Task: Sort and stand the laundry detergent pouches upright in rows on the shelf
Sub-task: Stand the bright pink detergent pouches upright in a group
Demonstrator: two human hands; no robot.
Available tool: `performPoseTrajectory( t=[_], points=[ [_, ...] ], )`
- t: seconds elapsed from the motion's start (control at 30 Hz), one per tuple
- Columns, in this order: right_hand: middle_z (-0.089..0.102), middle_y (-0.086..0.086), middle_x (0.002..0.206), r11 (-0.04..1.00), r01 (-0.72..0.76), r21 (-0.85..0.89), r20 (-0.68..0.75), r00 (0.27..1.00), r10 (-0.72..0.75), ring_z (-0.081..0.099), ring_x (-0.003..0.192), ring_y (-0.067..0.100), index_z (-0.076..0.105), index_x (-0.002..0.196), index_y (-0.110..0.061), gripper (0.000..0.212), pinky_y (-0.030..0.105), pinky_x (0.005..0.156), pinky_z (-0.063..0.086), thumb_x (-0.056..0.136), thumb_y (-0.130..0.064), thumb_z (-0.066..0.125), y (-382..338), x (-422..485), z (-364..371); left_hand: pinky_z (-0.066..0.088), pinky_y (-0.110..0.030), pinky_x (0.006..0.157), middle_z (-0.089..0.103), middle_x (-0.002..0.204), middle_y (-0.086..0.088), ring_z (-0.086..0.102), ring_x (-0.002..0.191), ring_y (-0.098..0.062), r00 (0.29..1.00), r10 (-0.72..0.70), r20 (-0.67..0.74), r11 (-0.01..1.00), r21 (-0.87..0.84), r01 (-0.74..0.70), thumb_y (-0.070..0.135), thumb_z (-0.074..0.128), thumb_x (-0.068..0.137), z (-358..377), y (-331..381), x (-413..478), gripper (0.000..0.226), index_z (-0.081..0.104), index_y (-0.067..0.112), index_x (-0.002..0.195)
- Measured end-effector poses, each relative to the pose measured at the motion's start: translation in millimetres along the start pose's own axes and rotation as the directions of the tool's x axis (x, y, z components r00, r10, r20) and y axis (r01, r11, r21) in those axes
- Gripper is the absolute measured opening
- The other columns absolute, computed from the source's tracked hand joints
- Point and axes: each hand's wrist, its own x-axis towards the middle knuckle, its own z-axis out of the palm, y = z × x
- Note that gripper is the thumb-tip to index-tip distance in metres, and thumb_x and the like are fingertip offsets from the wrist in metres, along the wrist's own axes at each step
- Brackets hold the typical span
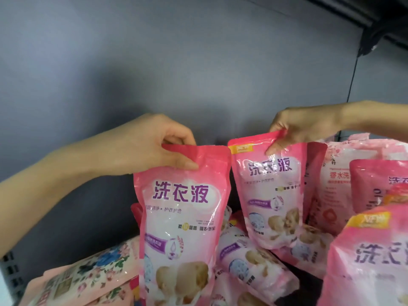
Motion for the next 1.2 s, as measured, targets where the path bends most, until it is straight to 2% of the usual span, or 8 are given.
performPoseTrajectory(
  t=[0.1, 0.2, 0.37, 0.6, 0.77, 0.97, 1.07, 1.2],
  points=[
    [0.073, 0.000, 0.077, 0.993, 0.052, 0.103, -0.056, 0.997, -0.047, 0.066, 0.064, 0.006, 0.073, 0.082, -0.013, 0.017, 0.016, 0.061, 0.051, 0.084, -0.027, 0.064, -9, 0, 5, 0.049, -0.008, 0.062, 0.072, 0.075, 0.013, 0.068, 0.069, 0.001, 0.999, 0.029, -0.019, 0.999, -0.014, -0.029, 0.032, 0.069, 0.065, -2, -1, -5, 0.014, 0.071, 0.024, 0.076],
    [0.070, -0.003, 0.067, 0.980, 0.073, 0.184, -0.079, 0.995, -0.059, 0.059, 0.056, 0.001, 0.070, 0.069, -0.019, 0.018, 0.015, 0.055, 0.047, 0.086, -0.021, 0.063, -19, -2, 6, 0.046, -0.006, 0.063, 0.072, 0.074, 0.014, 0.066, 0.068, 0.002, 0.993, 0.077, -0.090, 0.997, -0.015, -0.079, 0.035, 0.068, 0.064, 1, -1, -8, 0.015, 0.071, 0.025, 0.075],
    [0.066, -0.005, 0.055, 0.936, 0.111, 0.333, -0.211, 0.977, -0.041, 0.054, 0.047, -0.002, 0.069, 0.063, -0.016, 0.020, 0.011, 0.051, 0.043, 0.084, -0.016, 0.066, -31, -7, 5, 0.050, -0.017, 0.070, 0.066, 0.082, 0.011, 0.064, 0.073, -0.006, 0.960, 0.150, -0.239, 0.988, 0.058, -0.140, 0.040, 0.070, 0.061, 5, -5, -9, 0.015, 0.072, 0.027, 0.069],
    [0.074, 0.007, 0.076, 0.807, 0.188, 0.560, -0.275, 0.961, -0.032, 0.067, 0.064, 0.012, 0.073, 0.078, -0.007, 0.008, 0.021, 0.064, 0.056, 0.079, -0.014, 0.069, -61, -14, 13, 0.039, -0.003, 0.081, 0.057, 0.099, 0.020, 0.054, 0.096, 0.005, 0.920, 0.188, -0.343, 0.978, 0.153, -0.143, 0.046, 0.066, 0.062, 12, -14, -14, 0.019, 0.070, 0.033, 0.075],
    [0.074, 0.012, 0.079, 0.787, 0.208, 0.581, -0.245, 0.967, -0.075, 0.068, 0.064, 0.017, 0.073, 0.078, -0.006, 0.013, 0.030, 0.069, 0.058, 0.081, -0.017, 0.067, -75, -18, 16, 0.031, 0.002, 0.085, 0.047, 0.115, 0.023, 0.043, 0.109, 0.010, 0.922, 0.163, -0.351, 0.979, 0.173, -0.108, 0.047, 0.064, 0.063, 17, -18, -16, 0.014, 0.067, 0.039, 0.074],
    [0.074, 0.009, 0.086, 0.838, 0.002, 0.546, 0.049, 0.998, -0.034, 0.070, 0.068, 0.016, 0.072, 0.094, -0.007, 0.020, 0.027, 0.061, 0.058, 0.082, -0.021, 0.063, -69, -29, 7, 0.046, -0.006, 0.072, 0.071, 0.081, 0.011, 0.065, 0.077, 0.005, 0.948, 0.064, -0.311, 0.995, -0.058, -0.086, 0.027, 0.073, 0.070, 19, -15, -12, 0.008, 0.072, 0.022, 0.077],
    [0.074, 0.004, 0.075, 0.892, -0.018, 0.452, -0.014, 1.000, 0.027, 0.070, 0.060, 0.013, 0.074, 0.086, -0.011, 0.009, 0.021, 0.050, 0.052, 0.081, -0.014, 0.067, -64, -32, 9, 0.048, -0.009, 0.070, 0.070, 0.079, 0.012, 0.065, 0.074, 0.001, 0.941, 0.049, -0.335, 0.996, -0.059, -0.073, 0.023, 0.074, 0.072, 19, -18, -12, 0.004, 0.072, 0.021, 0.075],
    [0.074, -0.001, 0.070, 0.906, 0.036, 0.422, -0.145, 0.989, 0.028, 0.070, 0.060, 0.012, 0.074, 0.075, -0.018, 0.003, 0.023, 0.054, 0.054, 0.077, -0.016, 0.072, -69, -30, 11, 0.045, -0.008, 0.079, 0.062, 0.097, 0.017, 0.059, 0.090, 0.002, 0.930, 0.085, -0.357, 0.996, 0.006, -0.089, 0.036, 0.072, 0.065, 16, -18, -12, 0.013, 0.072, 0.025, 0.072]
  ],
)
